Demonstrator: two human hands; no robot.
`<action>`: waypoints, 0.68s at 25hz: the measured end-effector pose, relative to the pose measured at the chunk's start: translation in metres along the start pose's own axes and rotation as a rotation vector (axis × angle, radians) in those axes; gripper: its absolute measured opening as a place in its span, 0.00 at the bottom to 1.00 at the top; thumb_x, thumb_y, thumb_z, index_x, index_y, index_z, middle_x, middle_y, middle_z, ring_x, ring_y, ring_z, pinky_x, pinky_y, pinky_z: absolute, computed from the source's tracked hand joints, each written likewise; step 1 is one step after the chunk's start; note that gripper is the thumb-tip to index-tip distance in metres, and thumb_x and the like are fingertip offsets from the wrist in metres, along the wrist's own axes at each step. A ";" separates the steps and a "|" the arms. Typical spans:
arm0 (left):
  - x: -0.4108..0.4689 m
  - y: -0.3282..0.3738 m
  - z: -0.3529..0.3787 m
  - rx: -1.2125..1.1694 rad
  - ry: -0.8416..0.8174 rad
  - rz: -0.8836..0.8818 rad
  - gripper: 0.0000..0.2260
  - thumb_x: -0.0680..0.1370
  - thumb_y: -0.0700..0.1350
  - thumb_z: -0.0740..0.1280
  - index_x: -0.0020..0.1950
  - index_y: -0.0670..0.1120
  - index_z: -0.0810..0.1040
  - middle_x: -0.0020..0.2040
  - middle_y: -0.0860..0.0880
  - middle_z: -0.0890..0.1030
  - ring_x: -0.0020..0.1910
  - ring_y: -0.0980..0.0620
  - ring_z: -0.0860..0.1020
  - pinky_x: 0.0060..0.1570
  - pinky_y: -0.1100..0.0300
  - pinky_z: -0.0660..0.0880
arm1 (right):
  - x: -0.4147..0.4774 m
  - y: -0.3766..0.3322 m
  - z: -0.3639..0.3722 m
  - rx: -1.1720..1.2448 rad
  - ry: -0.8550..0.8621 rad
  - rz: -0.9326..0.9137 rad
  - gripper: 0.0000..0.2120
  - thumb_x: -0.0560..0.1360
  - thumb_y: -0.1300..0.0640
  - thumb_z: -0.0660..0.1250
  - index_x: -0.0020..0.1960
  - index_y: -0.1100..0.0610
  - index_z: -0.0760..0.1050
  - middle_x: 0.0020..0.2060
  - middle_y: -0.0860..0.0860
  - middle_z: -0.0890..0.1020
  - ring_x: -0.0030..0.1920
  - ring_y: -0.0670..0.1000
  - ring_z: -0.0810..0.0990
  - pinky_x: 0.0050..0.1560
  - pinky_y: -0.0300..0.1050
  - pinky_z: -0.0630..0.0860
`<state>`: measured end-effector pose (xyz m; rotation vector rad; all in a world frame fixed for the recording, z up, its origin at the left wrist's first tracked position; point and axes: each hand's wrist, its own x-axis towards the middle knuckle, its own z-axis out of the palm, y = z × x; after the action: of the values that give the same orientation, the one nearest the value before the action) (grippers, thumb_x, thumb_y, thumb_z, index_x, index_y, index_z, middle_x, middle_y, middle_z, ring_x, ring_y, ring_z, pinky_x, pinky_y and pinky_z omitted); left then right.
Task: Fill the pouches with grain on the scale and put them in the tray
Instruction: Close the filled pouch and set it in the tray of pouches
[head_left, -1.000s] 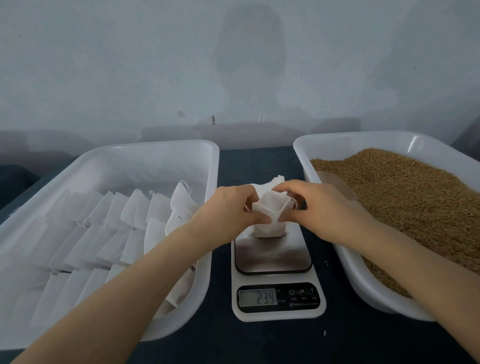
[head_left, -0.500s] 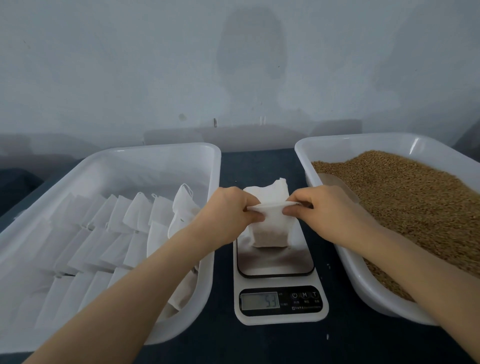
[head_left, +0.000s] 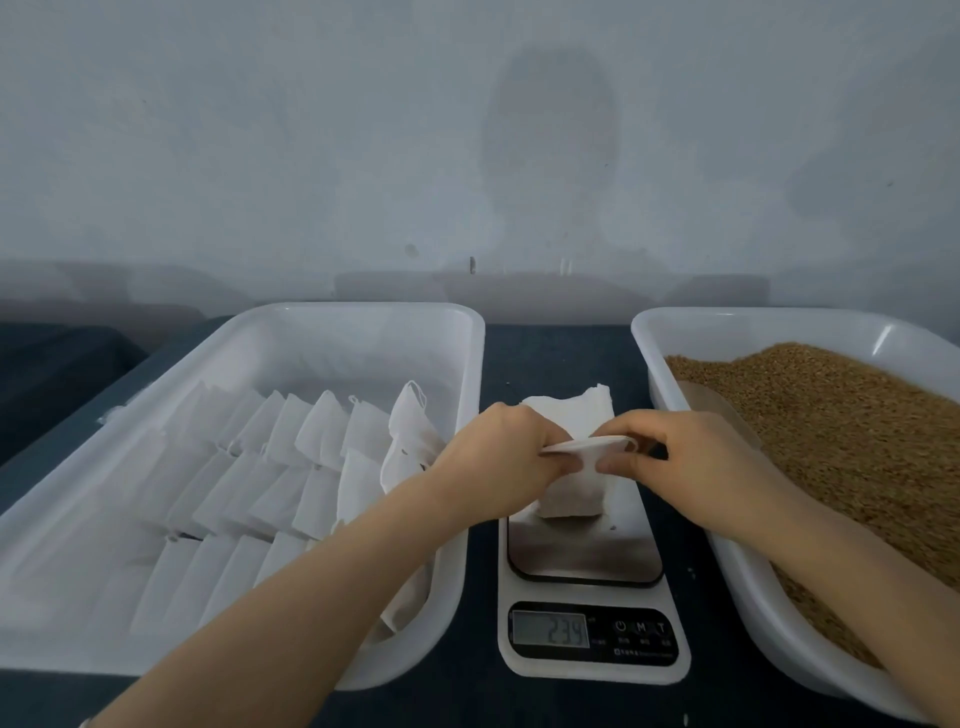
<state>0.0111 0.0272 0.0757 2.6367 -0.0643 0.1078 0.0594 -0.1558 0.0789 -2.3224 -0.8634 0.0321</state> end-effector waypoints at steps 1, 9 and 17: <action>0.000 -0.001 0.000 -0.032 0.006 -0.003 0.23 0.78 0.51 0.65 0.24 0.51 0.67 0.20 0.55 0.68 0.24 0.55 0.65 0.23 0.72 0.62 | 0.000 0.001 0.001 -0.024 -0.008 0.006 0.02 0.73 0.50 0.70 0.45 0.46 0.80 0.32 0.43 0.80 0.36 0.38 0.76 0.36 0.26 0.69; 0.003 -0.021 -0.061 -0.580 0.463 -0.281 0.11 0.74 0.46 0.69 0.33 0.43 0.80 0.29 0.47 0.81 0.31 0.48 0.83 0.38 0.56 0.80 | 0.005 0.007 -0.004 -0.036 0.232 0.036 0.07 0.76 0.54 0.67 0.53 0.49 0.79 0.42 0.43 0.83 0.42 0.36 0.78 0.37 0.27 0.68; 0.015 -0.067 -0.054 -0.270 0.294 -0.627 0.09 0.79 0.39 0.59 0.50 0.36 0.76 0.39 0.40 0.82 0.35 0.44 0.84 0.44 0.50 0.82 | 0.006 0.009 -0.004 -0.037 0.259 0.072 0.08 0.78 0.54 0.64 0.56 0.50 0.78 0.41 0.42 0.83 0.42 0.39 0.79 0.37 0.28 0.68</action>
<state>0.0267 0.1117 0.0920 2.2281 0.7809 0.2479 0.0697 -0.1594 0.0779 -2.3261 -0.6554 -0.2507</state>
